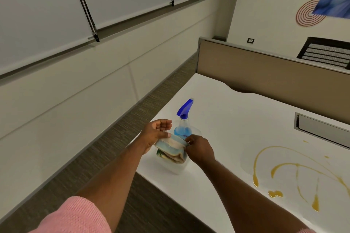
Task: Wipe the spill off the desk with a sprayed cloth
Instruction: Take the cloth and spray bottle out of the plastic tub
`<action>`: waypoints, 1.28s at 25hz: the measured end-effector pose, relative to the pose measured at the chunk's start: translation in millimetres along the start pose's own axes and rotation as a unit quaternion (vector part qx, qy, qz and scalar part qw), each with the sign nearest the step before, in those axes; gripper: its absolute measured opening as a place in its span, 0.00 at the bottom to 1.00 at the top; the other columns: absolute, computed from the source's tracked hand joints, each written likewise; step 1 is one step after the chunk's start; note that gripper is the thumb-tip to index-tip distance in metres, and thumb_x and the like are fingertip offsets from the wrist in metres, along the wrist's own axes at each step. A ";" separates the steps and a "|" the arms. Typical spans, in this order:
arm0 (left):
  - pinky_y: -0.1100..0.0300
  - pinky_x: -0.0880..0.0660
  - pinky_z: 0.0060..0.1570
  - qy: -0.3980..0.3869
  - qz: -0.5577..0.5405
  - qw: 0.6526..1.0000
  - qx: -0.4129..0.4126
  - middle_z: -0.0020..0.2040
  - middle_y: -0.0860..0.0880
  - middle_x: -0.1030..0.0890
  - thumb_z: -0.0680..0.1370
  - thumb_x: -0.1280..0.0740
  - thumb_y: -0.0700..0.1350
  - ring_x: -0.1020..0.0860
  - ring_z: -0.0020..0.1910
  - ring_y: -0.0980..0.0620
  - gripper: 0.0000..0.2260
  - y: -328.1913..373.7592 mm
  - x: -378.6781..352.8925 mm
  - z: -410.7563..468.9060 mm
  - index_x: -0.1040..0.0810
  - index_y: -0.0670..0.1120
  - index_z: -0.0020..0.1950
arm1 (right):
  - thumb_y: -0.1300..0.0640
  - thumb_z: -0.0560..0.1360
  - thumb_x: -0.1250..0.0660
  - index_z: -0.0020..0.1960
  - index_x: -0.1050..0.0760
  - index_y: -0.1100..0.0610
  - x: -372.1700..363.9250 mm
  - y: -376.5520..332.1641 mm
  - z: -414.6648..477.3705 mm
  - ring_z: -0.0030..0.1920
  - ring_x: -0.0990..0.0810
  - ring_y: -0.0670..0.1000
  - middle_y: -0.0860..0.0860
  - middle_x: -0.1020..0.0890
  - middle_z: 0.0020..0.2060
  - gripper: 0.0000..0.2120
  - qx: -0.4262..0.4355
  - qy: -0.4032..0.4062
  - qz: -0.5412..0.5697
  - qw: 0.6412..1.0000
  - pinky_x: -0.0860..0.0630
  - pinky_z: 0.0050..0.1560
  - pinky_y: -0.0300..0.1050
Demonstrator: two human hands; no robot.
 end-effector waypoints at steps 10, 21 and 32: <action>0.57 0.17 0.52 0.032 0.014 0.999 0.019 0.55 0.48 0.15 0.72 0.30 0.24 0.16 0.57 0.50 0.24 -11.6 3.8 4.9 0.18 0.49 0.60 | 0.52 0.74 0.30 0.63 0.22 0.47 -0.8 11.5 -0.1 0.54 0.20 0.47 0.46 0.18 0.59 0.17 -0.018 -0.004 0.010 1.000 0.21 0.49 0.41; 0.60 0.18 0.49 0.018 0.009 1.000 0.011 0.57 0.47 0.15 0.73 0.29 0.26 0.15 0.55 0.52 0.23 0.8 14.7 24.7 0.20 0.46 0.63 | 0.36 0.69 0.24 0.81 0.46 0.47 31.4 -42.1 48.3 0.77 0.34 0.54 0.49 0.38 0.81 0.50 0.025 0.139 0.208 0.968 0.28 0.71 0.57; 0.55 0.18 0.56 0.013 0.018 1.000 0.010 0.57 0.47 0.15 0.75 0.31 0.26 0.15 0.57 0.50 0.21 18.8 11.4 34.8 0.19 0.47 0.62 | 0.53 0.78 0.28 0.58 0.29 0.51 37.3 -54.5 45.8 0.45 0.21 0.49 0.49 0.21 0.46 0.13 0.070 0.178 0.278 0.941 0.25 0.44 0.39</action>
Point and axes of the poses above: each hand's wrist, its own z-axis towards the middle knuckle, its own x-axis out of the back of the hand, y = z × x, the point moved 8 cm from there along z, towards the middle knuckle
